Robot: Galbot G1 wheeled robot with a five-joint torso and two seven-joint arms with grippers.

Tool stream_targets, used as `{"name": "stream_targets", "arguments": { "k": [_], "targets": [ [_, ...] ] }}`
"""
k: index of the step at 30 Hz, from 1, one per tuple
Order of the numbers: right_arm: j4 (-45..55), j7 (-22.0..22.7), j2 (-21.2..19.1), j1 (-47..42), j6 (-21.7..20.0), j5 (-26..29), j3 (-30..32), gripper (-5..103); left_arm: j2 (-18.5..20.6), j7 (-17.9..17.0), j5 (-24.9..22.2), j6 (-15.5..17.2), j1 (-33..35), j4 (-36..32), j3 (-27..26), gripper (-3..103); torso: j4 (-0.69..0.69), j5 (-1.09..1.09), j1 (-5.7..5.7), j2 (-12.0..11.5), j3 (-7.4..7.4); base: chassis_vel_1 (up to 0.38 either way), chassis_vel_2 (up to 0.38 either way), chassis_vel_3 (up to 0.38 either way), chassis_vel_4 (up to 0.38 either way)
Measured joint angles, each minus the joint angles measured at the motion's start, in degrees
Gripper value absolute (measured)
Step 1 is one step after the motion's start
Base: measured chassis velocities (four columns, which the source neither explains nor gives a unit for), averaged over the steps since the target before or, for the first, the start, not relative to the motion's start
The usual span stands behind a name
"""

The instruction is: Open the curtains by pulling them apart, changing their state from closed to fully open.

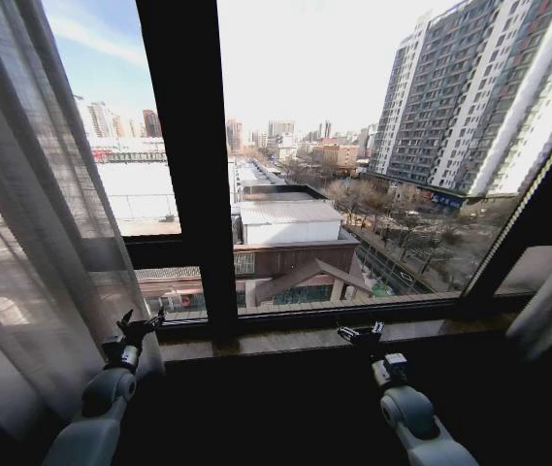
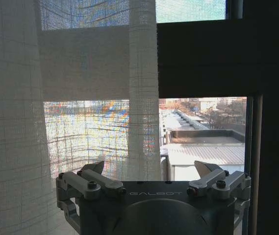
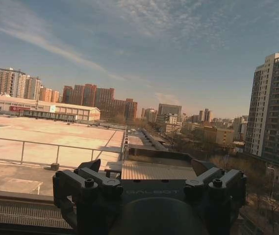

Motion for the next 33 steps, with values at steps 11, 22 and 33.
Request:
{"name": "stream_targets", "arguments": {
  "k": [11, 22, 33],
  "targets": [
    [0.0, 0.0, 0.0, 0.0, 0.0, 0.0, 0.0, 100, 3.25, 1.85, -1.9, -5.15, -4.41, 7.49, 1.13, 100, -0.02, 0.0, 0.0, 0.0, 0.0, 0.0, 0.0, 0.0, 0.0],
    [0.0, 0.0, 0.0, 0.0, 0.0, 0.0, 0.0, 100, 4.18, 4.99, -3.09, -7.13, -7.41, 11.98, 1.52, 90, -0.01, 0.0, 0.0, 0.0, 0.0, 0.0, 0.0, 0.0, 0.0],
    [0.0, 0.0, 0.0, 0.0, 0.0, 0.0, 0.0, 100, 4.26, 5.54, -3.33, -10.44, -6.66, 13.81, 1.0, 53, 0.0, 0.0, 0.0, 0.0, 0.0, 0.0, 0.0, 0.0, 0.0]
  ]
}}
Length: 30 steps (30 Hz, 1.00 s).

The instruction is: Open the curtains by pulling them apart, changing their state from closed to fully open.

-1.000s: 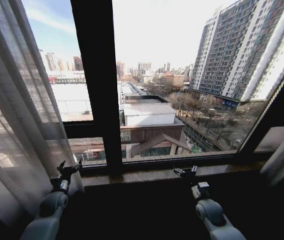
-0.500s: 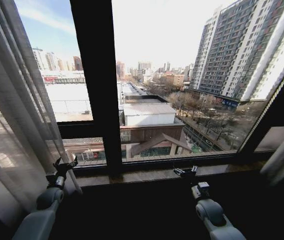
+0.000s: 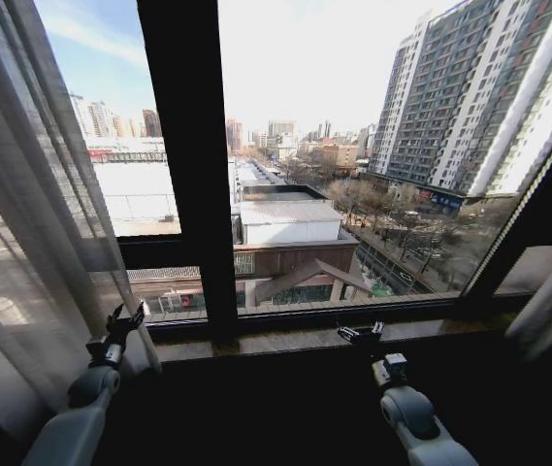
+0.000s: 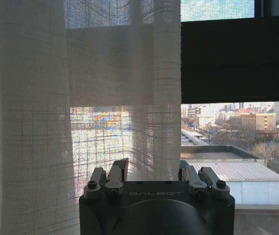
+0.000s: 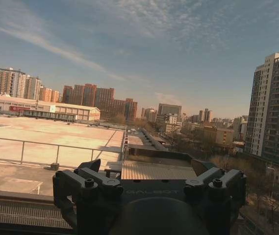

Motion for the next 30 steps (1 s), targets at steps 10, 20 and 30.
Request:
{"name": "stream_targets", "arguments": {
  "k": [10, 20, 30],
  "targets": [
    [0.0, 0.0, 0.0, 0.0, 0.0, 0.0, 0.0, 100, -0.01, 0.13, -0.18, -0.3, 0.03, 0.22, -0.22, 15, -0.01, 0.0, 0.0, 0.0, 0.0, 0.0, 0.0, 0.0, 0.0],
    [0.0, 0.0, 0.0, 0.0, 0.0, 0.0, 0.0, 100, -0.11, -0.78, 0.16, -1.71, 3.06, -0.27, -2.79, 0, 0.01, 0.0, 0.0, 0.0, 0.0, 0.0, 0.0, 0.0, 0.0],
    [0.0, 0.0, 0.0, 0.0, 0.0, 0.0, 0.0, 100, -0.08, -1.33, 0.6, -3.13, 3.48, 1.17, -3.39, 0, -0.02, 0.0, 0.0, 0.0, 0.0, 0.0, 0.0, 0.0, 0.0]
  ]
}}
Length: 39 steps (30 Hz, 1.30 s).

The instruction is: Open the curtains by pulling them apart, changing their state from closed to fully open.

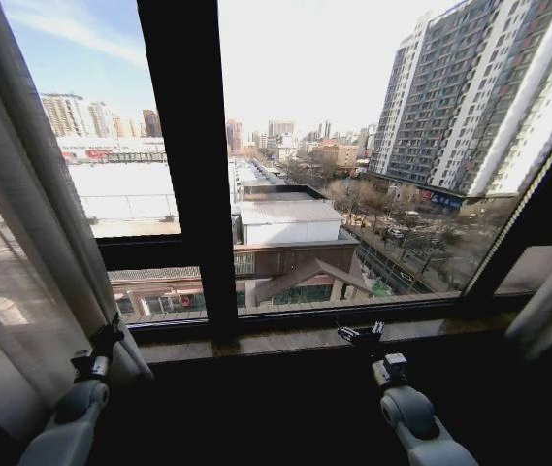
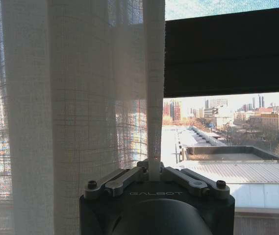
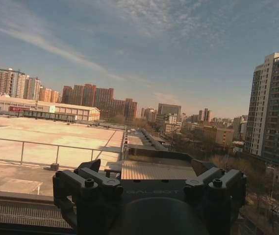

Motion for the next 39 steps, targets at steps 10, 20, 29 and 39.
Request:
{"name": "stream_targets", "arguments": {
  "k": [10, 20, 29, 39],
  "targets": [
    [0.0, 0.0, 0.0, 0.0, 0.0, 0.0, 0.0, 100, -0.09, 0.0, 0.01, -0.33, 0.47, -0.13, -0.3, 0, 0.0, 0.0, -0.01, 0.0, 0.0, 0.171, 0.106, -0.179, -0.123],
    [0.0, 0.0, 0.0, 0.0, 0.0, 0.0, 0.0, 100, 0.51, -0.11, -0.05, -0.93, 0.24, 0.45, -0.6, 0, 0.01, -0.01, 0.0, 0.0, 0.0, 0.305, 0.251, -0.302, -0.252],
    [0.0, 0.0, 0.0, 0.0, 0.0, 0.0, 0.0, 100, 0.09, -0.24, -0.13, -1.18, 0.92, 0.24, -0.66, 0, 0.03, 0.0, 0.0, 0.0, 0.0, 0.381, 0.338, -0.376, -0.326],
    [0.0, 0.0, 0.0, 0.0, 0.0, 0.0, 0.0, 100, -0.17, -0.41, 0.05, -1.41, 1.77, -0.31, -0.87, 0, 0.01, -0.01, 0.0, 0.0, 0.0, 0.39, 0.334, -0.383, -0.317]
  ]
}}
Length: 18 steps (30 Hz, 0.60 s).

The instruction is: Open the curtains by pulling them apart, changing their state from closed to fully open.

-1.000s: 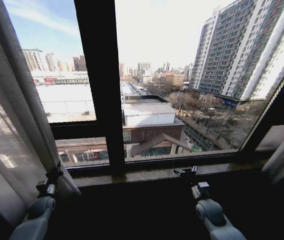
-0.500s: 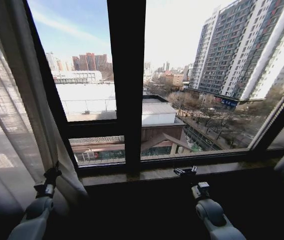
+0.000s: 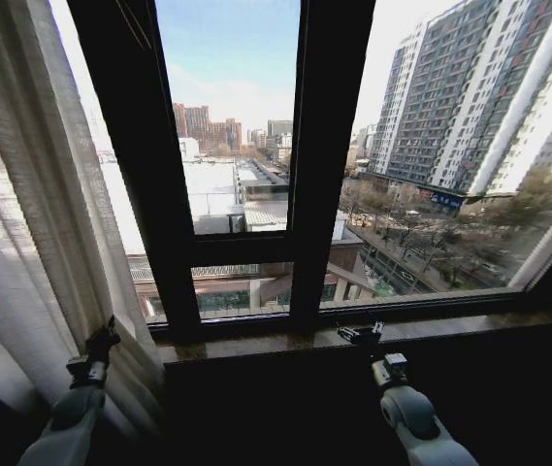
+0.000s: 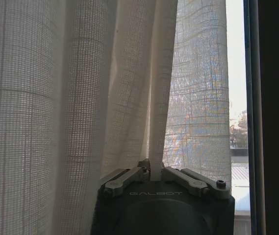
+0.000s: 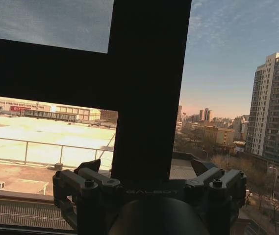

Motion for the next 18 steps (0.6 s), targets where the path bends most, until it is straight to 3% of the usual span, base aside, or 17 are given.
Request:
{"name": "stream_targets", "arguments": {
  "k": [18],
  "targets": [
    [0.0, 0.0, 0.0, 0.0, 0.0, 0.0, 0.0, 100, -0.09, -0.13, 0.08, -0.38, 2.12, -1.51, -0.86, 0, -0.01, 0.0, 0.01, 0.0, 0.0, 0.38, 0.321, -0.386, -0.324]
  ]
}}
